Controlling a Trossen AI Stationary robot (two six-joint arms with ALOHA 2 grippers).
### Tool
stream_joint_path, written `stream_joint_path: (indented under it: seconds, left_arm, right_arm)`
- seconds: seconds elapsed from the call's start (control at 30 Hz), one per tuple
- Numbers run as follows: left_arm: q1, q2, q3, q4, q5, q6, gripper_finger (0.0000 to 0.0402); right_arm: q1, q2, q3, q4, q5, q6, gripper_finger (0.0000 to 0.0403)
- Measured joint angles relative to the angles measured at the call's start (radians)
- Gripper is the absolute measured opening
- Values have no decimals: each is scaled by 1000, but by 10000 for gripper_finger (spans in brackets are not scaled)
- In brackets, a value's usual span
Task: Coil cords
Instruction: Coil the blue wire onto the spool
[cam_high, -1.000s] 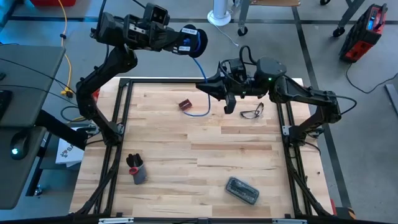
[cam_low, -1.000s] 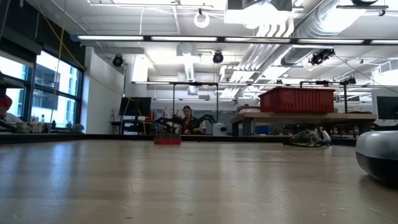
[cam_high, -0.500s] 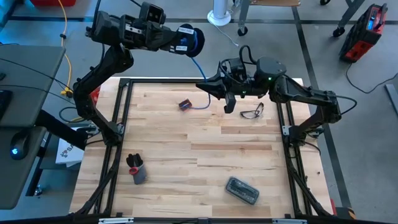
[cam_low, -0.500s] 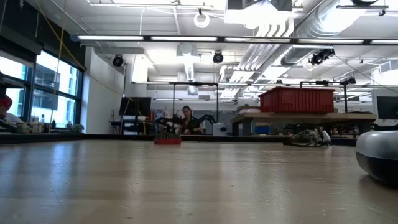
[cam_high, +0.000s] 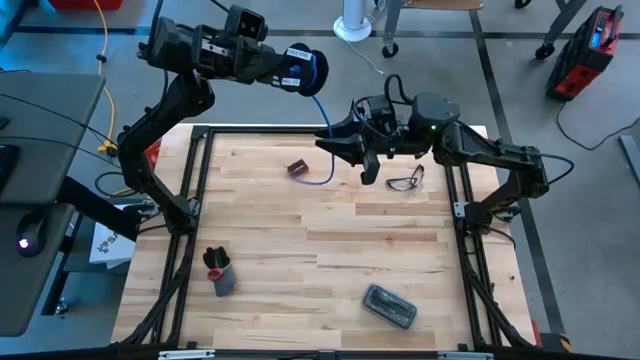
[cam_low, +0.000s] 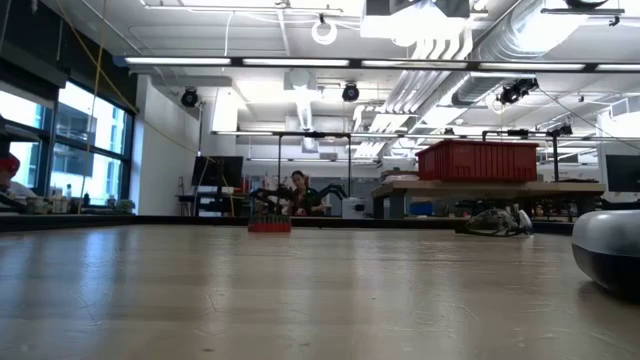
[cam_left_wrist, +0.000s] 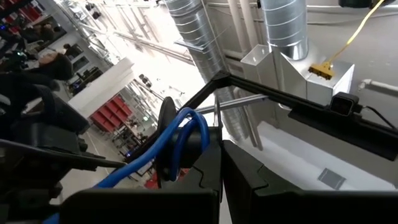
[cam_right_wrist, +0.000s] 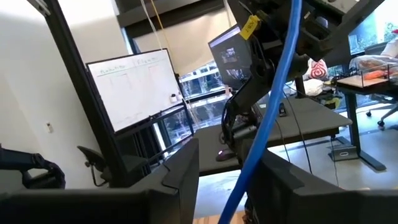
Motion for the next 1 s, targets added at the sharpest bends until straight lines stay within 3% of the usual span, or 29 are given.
stream_joint_path:
  seconds: [0.27,1.0]
  left_arm:
    - [-4,-18,1,6,50,-35,0]
    - [-19,-35,1,-18,52,-6,0]
  right_arm:
    - [-22,0,0,-23,15,-3,108]
    - [-39,0,0,-23,32,-16,86]
